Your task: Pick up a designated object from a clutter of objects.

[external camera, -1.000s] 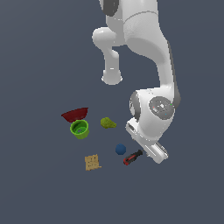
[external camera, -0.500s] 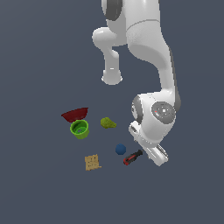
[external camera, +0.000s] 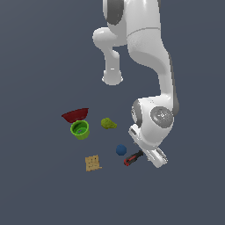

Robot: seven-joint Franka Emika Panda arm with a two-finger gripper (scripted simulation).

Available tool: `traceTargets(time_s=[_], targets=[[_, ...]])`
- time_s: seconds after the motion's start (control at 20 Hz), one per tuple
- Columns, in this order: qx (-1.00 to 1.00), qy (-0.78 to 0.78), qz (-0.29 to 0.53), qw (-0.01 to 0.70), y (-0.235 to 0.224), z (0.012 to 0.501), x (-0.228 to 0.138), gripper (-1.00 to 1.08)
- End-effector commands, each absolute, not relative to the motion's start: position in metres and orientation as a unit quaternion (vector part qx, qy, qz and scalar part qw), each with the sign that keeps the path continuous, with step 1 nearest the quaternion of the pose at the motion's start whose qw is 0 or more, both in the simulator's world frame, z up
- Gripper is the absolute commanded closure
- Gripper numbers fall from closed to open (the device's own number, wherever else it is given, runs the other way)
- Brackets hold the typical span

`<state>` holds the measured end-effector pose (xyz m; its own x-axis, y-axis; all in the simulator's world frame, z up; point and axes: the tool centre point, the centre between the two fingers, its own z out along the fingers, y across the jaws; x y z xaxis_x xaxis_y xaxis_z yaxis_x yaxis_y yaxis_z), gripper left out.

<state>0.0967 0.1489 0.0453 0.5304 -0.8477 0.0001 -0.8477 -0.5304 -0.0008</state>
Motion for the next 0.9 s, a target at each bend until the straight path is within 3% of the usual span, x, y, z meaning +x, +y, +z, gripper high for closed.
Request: traceTargets(time_s=[0.0, 0.4, 0.45, 0.85], targets=[[-0.875, 0.485, 0.0, 0.0, 0.149, 0.031, 0.096, -0.92], [-0.874, 0.486, 0.0, 0.0, 0.149, 0.015, 0.097, -0.92], [-0.874, 0.486, 0.0, 0.0, 0.149, 0.015, 0.097, 1.08], [-0.874, 0.486, 0.0, 0.0, 0.149, 0.015, 0.097, 1.08]])
